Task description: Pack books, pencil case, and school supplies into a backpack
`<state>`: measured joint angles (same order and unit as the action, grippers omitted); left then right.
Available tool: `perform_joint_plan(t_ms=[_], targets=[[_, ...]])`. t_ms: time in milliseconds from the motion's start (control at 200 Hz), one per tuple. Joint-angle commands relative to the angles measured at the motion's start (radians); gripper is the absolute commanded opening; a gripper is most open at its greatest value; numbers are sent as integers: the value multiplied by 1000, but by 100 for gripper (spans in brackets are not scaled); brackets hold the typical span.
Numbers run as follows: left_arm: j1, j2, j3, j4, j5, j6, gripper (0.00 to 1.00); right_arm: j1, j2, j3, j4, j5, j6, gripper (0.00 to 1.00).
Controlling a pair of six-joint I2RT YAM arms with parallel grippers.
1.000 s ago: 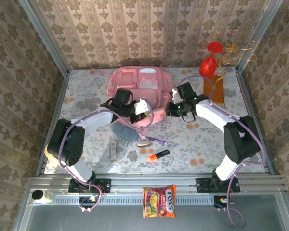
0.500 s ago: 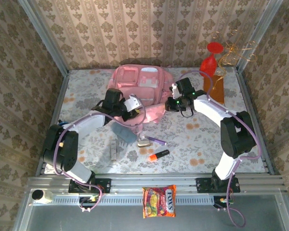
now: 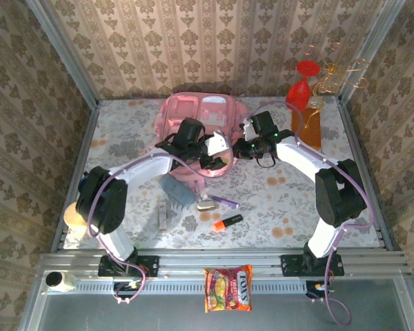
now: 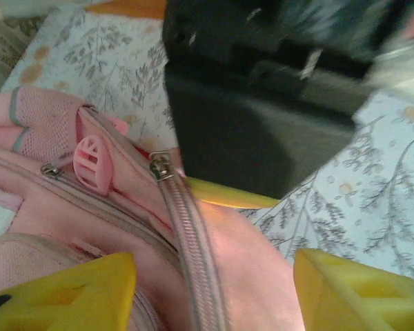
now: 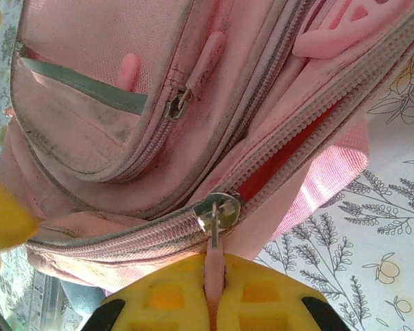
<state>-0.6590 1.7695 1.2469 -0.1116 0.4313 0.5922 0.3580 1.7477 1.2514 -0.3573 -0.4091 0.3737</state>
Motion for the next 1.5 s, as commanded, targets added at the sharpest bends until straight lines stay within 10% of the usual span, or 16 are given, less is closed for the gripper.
perform_joint_plan(t_ms=[0, 440, 1495], targets=[[0, 57, 48, -109, -32, 34, 59, 7, -37, -15, 49, -54, 0, 0], [50, -1, -37, -66, 49, 111, 0, -51, -21, 0, -82, 114, -51, 0], [136, -109, -192, 134, 205, 160, 0, -223, 208, 201, -109, 217, -32, 0]])
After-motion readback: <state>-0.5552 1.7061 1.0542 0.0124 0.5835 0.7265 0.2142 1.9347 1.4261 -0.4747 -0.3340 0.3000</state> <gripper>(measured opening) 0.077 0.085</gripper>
